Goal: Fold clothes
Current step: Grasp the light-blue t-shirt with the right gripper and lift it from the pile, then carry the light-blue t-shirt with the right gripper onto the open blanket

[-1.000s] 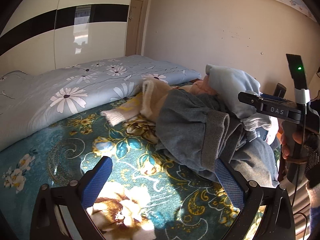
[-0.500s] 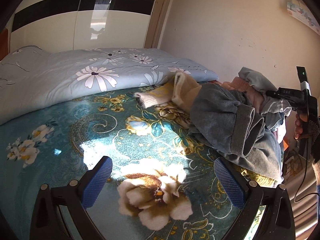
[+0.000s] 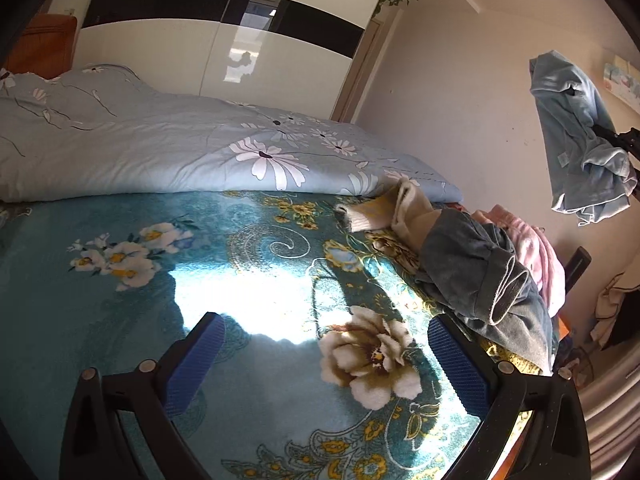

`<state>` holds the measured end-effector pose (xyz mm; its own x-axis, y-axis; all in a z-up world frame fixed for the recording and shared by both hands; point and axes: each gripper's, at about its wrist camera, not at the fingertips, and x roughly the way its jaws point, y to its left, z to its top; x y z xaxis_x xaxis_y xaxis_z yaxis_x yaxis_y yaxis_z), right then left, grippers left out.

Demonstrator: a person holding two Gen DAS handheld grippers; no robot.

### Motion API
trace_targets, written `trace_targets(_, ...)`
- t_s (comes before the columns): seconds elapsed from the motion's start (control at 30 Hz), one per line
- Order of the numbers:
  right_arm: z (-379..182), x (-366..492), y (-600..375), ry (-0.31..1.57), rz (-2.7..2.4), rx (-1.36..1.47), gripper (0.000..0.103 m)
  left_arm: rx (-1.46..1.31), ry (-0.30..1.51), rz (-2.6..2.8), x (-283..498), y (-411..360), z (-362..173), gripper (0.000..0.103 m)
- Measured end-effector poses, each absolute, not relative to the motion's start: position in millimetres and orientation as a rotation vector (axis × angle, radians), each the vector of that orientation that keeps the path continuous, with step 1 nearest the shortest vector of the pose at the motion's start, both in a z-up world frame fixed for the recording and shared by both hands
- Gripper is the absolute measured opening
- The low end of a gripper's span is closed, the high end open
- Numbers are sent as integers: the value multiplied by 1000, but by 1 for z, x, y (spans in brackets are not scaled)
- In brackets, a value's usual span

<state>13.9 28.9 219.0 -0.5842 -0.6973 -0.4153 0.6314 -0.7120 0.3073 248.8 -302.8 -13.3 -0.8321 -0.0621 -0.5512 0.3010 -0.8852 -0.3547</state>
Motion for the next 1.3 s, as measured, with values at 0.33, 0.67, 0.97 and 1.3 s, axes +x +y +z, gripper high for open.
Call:
trace_targets(0.33, 73, 159, -234, 218, -1747, 902, 27, 703, 619, -2434, 418, -383, -17, 103)
trace_targets(0.67, -86, 307, -358, 457, -1434, 1052, 34, 715, 682, -2180, 536, -413, -38, 103)
trace_targets(0.97, -52, 299, -309, 403, -1478, 953, 45, 757, 757, -2212, 535, -378, -69, 103)
trace_targets(1.3, -59, 261, -255, 409, -1502, 1001, 52, 923, 709, -2196, 470, -351, -114, 103)
